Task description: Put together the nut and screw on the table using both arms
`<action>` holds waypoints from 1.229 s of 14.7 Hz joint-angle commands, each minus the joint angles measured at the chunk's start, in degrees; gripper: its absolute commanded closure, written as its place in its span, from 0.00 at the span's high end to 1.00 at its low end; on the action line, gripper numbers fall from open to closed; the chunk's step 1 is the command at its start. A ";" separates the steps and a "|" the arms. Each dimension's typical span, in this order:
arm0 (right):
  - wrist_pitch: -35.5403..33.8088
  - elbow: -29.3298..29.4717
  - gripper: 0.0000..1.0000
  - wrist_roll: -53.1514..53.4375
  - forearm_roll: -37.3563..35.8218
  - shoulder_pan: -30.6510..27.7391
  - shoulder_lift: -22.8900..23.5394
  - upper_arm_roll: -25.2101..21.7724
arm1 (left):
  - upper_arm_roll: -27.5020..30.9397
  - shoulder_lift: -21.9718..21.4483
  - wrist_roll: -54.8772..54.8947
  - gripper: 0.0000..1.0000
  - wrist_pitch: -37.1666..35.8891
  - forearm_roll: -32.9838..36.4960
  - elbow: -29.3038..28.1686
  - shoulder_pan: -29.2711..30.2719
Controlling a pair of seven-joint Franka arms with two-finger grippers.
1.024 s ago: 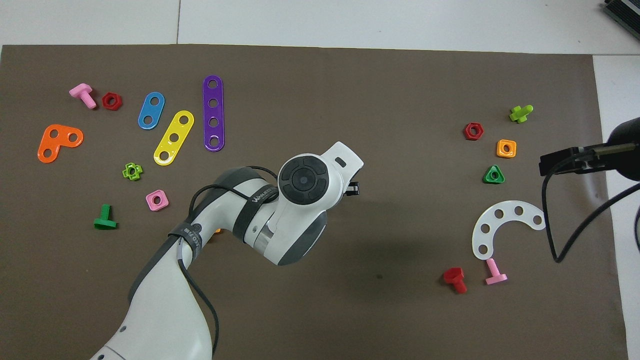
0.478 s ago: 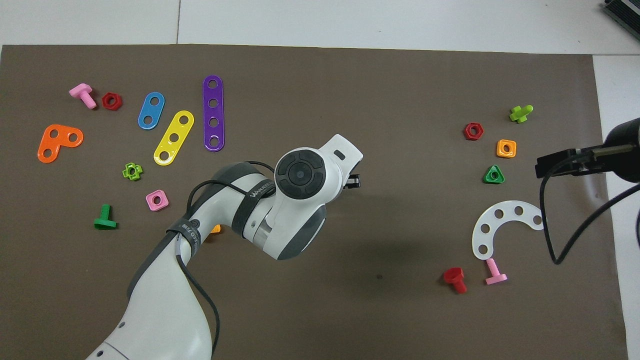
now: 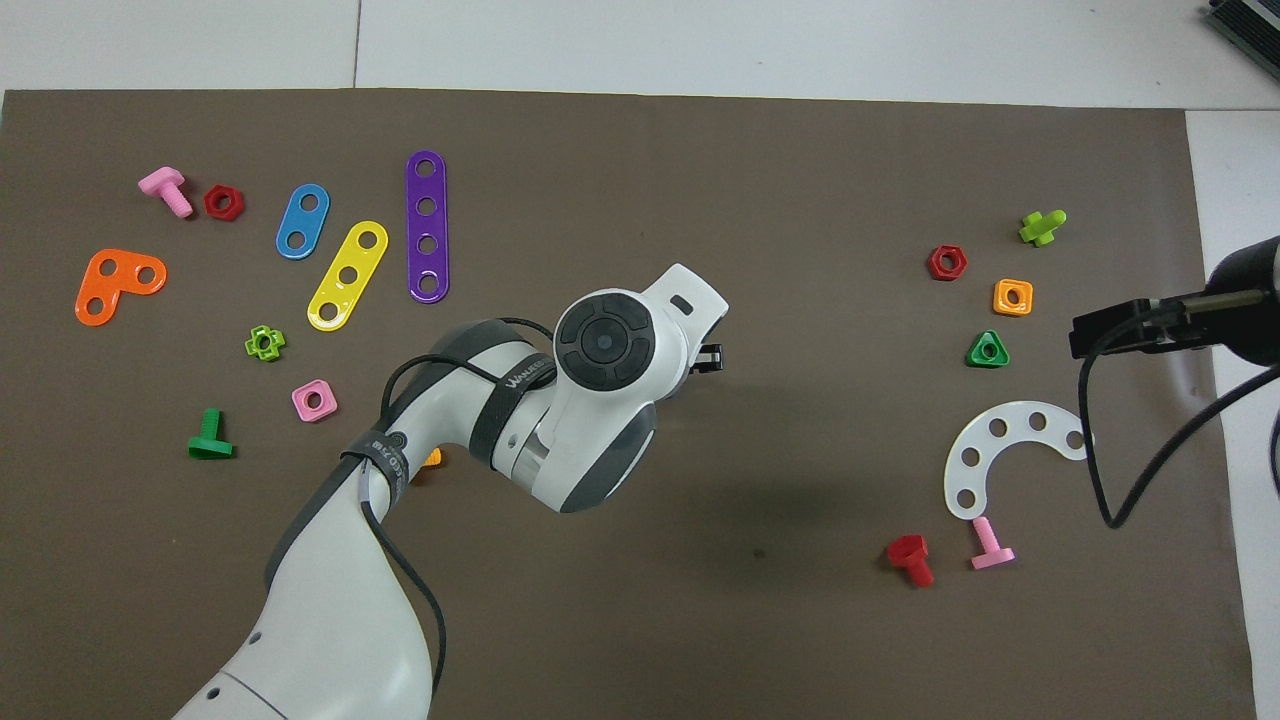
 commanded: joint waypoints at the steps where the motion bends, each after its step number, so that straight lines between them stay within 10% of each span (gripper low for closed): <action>1: -0.88 -0.18 1.00 -0.53 1.43 0.04 -0.28 -0.47 | 0.46 0.23 -0.34 0.12 -0.63 -0.42 -1.24 -0.81; 18: -0.97 -0.53 1.00 -0.27 1.35 0.13 -0.54 -0.29 | 0.37 -1.35 -2.62 0.13 0.76 1.25 -5.64 -1.78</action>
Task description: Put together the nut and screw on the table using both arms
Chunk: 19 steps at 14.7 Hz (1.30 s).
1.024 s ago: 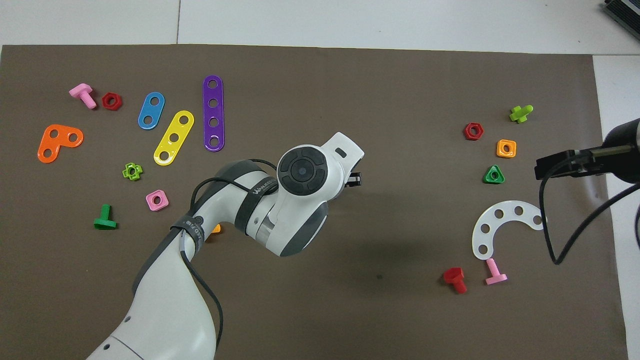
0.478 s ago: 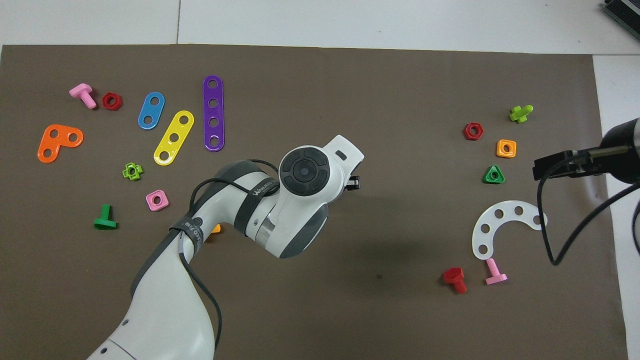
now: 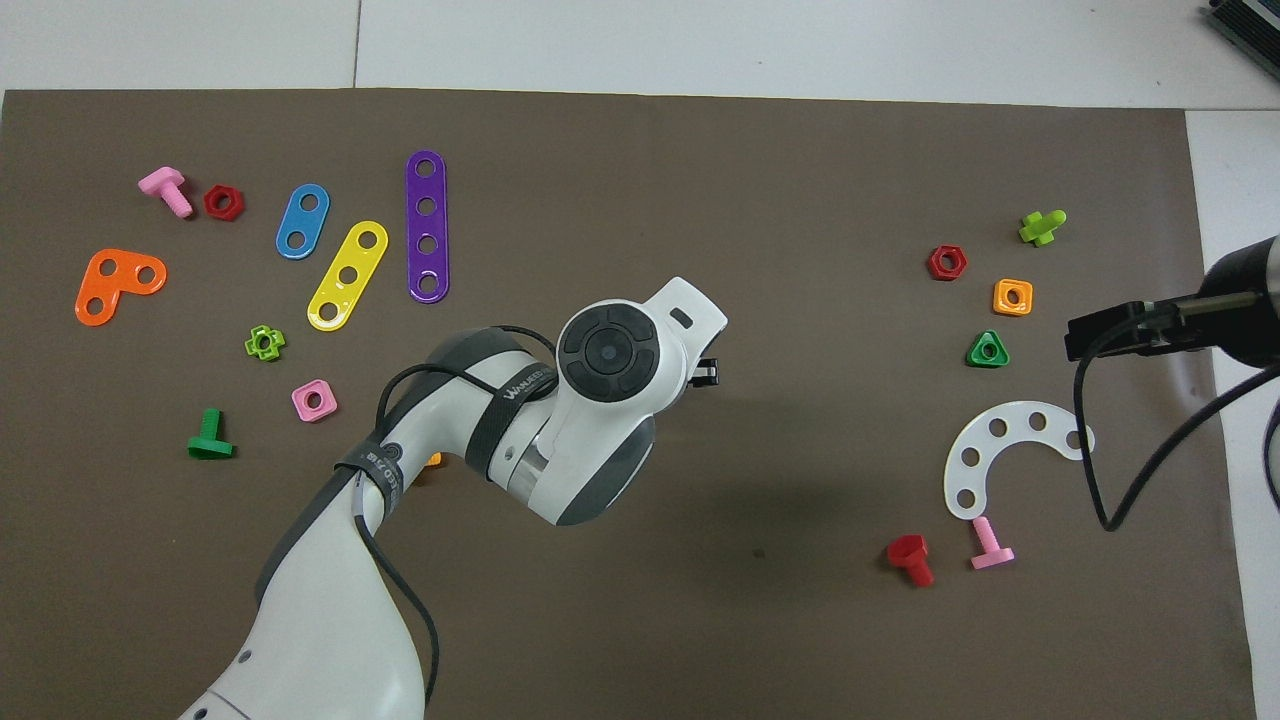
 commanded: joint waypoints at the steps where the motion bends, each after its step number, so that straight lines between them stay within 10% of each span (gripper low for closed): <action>1: -0.71 -0.50 1.00 -0.27 1.33 -0.21 -0.54 -0.26 | 0.43 0.64 -2.02 0.13 2.76 0.40 -3.42 -1.25; 19: -0.62 -0.50 1.00 -0.10 1.41 -0.12 -0.54 -0.26 | 0.52 0.64 -2.02 0.12 5.94 0.23 -4.49 -0.37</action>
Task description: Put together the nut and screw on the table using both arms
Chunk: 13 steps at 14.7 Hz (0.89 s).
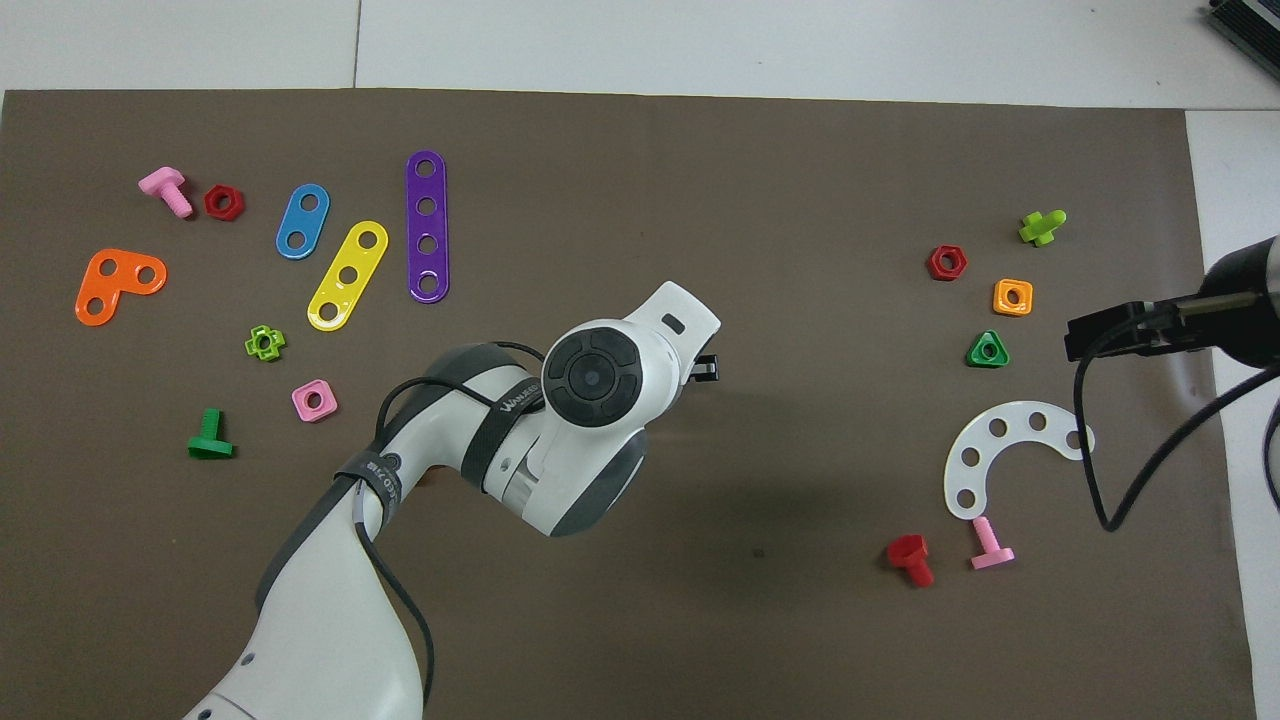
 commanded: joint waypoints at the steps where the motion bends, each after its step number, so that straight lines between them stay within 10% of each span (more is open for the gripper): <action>1: -0.61 -0.49 1.00 -0.10 1.41 -0.15 -0.54 -0.25 | 0.45 1.55 -0.83 0.12 -3.99 -0.11 1.18 -0.36; 13: -0.61 -0.49 1.00 -0.10 1.41 -0.23 -0.54 -0.25 | 1.33 3.04 -3.82 0.10 -11.75 1.90 8.15 -1.07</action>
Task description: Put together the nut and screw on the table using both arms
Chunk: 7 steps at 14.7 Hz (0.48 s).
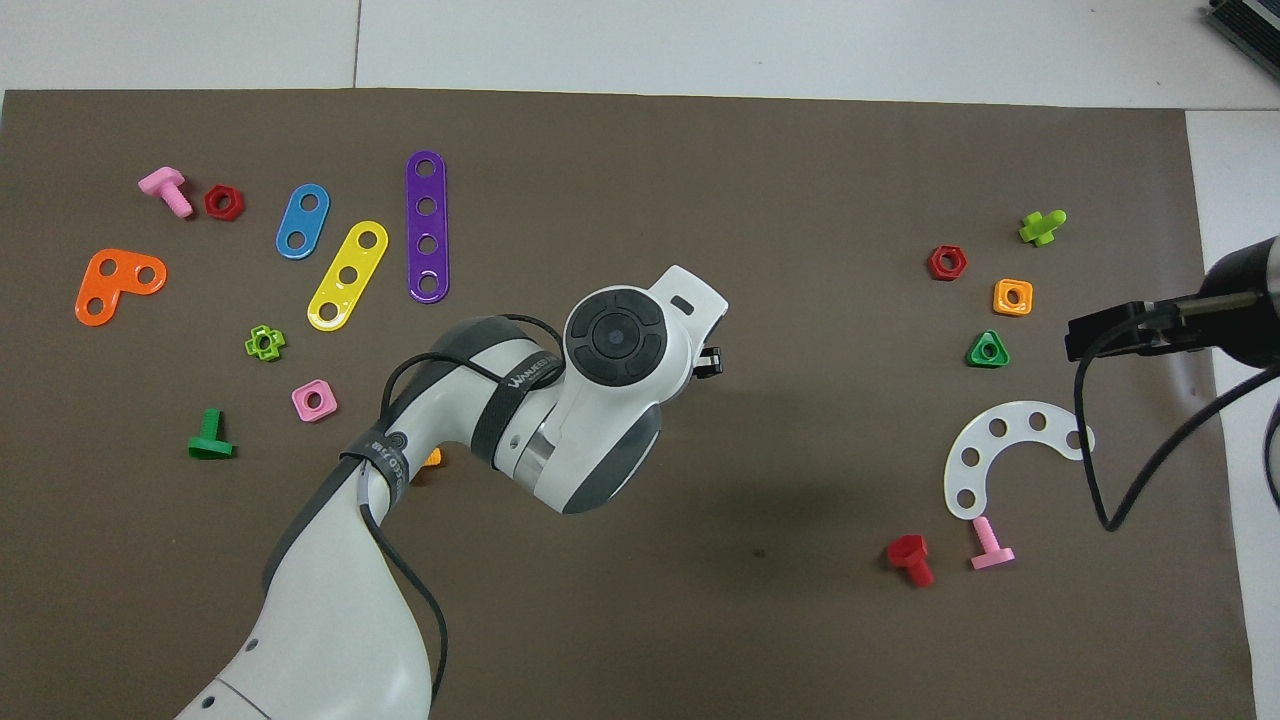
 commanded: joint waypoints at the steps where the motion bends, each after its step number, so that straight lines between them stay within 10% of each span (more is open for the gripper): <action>1: -0.60 -0.49 1.00 -0.10 1.33 -0.22 -0.54 -0.24 | 1.22 0.70 -1.14 0.10 -1.58 1.88 1.47 -1.10; 7: -0.60 -0.49 1.00 -0.10 1.41 -0.30 -0.54 -0.24 | 1.13 0.70 -1.05 0.10 3.24 6.98 -0.81 -2.06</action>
